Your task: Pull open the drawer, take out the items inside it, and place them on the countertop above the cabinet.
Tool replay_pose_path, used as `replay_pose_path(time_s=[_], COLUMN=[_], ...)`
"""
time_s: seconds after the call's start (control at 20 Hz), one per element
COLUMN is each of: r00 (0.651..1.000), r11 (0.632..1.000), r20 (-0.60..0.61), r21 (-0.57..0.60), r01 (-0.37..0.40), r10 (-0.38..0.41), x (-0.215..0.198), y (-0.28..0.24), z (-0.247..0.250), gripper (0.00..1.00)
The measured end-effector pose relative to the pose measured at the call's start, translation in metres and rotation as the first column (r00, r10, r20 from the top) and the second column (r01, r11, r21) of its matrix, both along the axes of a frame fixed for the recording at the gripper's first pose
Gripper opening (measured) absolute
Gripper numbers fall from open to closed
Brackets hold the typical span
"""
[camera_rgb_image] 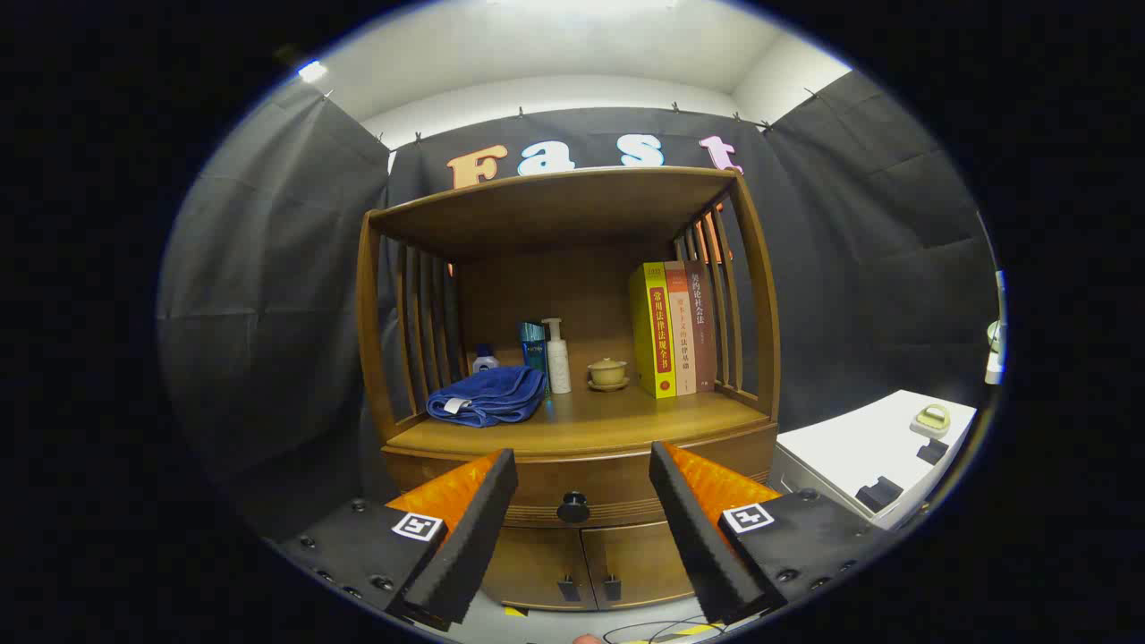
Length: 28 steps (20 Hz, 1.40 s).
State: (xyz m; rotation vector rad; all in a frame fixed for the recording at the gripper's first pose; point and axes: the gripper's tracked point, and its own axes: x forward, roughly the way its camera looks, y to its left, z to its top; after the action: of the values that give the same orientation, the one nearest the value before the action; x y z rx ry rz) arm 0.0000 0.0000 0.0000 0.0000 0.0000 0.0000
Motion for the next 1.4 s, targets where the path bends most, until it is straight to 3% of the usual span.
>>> replay_pose_path(time_s=[1.0,1.4], r00=[1.000,1.000], r11=[1.000,1.000], r20=[0.022,-0.006], r21=[-0.019,0.017], r01=[-0.001,0.008], r10=[0.001,-0.008], x=[-0.002,0.029], y=[0.003,0.002], z=[-0.004,-0.059], gripper=[0.98,0.98])
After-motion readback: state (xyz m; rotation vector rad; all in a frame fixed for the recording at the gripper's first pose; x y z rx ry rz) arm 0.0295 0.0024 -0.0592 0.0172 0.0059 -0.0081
